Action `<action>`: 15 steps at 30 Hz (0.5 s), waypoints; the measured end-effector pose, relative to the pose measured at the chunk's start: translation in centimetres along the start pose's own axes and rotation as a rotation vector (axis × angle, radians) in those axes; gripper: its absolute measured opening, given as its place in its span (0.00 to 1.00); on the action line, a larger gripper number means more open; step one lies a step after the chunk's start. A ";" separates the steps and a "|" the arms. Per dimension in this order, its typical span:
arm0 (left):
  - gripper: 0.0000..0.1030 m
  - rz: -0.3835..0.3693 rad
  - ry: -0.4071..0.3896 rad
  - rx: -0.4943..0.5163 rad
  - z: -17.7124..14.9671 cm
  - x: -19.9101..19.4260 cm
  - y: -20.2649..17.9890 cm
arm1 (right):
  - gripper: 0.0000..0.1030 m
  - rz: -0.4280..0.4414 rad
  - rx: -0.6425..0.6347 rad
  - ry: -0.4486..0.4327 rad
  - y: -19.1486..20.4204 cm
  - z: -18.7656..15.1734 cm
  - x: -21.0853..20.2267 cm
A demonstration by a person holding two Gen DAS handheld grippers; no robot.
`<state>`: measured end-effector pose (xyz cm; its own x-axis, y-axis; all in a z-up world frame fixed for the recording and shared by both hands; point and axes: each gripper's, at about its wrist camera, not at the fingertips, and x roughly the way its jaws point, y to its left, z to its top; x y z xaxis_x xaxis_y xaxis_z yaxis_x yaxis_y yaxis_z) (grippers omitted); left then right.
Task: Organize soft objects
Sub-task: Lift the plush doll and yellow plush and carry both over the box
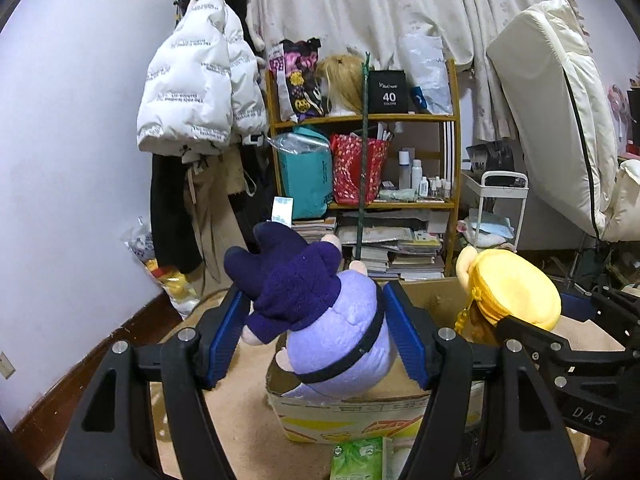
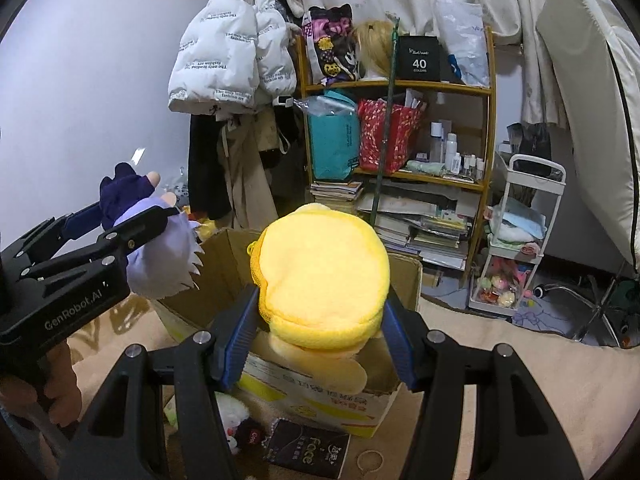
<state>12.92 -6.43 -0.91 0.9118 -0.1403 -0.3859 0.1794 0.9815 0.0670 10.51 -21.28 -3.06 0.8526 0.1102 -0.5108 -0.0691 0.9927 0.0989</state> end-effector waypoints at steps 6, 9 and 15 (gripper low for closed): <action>0.66 -0.021 0.024 0.029 -0.4 1.2 -0.9 | 0.61 0.007 0.024 -0.001 -0.9 -0.5 0.7; 0.67 -0.035 0.047 0.046 -0.9 1.8 -1.3 | 0.62 -0.001 0.020 0.011 -0.9 -0.5 1.1; 0.69 -0.036 0.062 0.057 -1.3 2.1 -1.5 | 0.63 0.006 0.001 0.022 -0.7 -0.7 1.4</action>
<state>14.07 -8.06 -2.97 0.8800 -0.1655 -0.4453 0.2342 0.9667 0.1035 11.33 -21.83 -4.45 0.8404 0.1173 -0.5291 -0.0735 0.9919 0.1032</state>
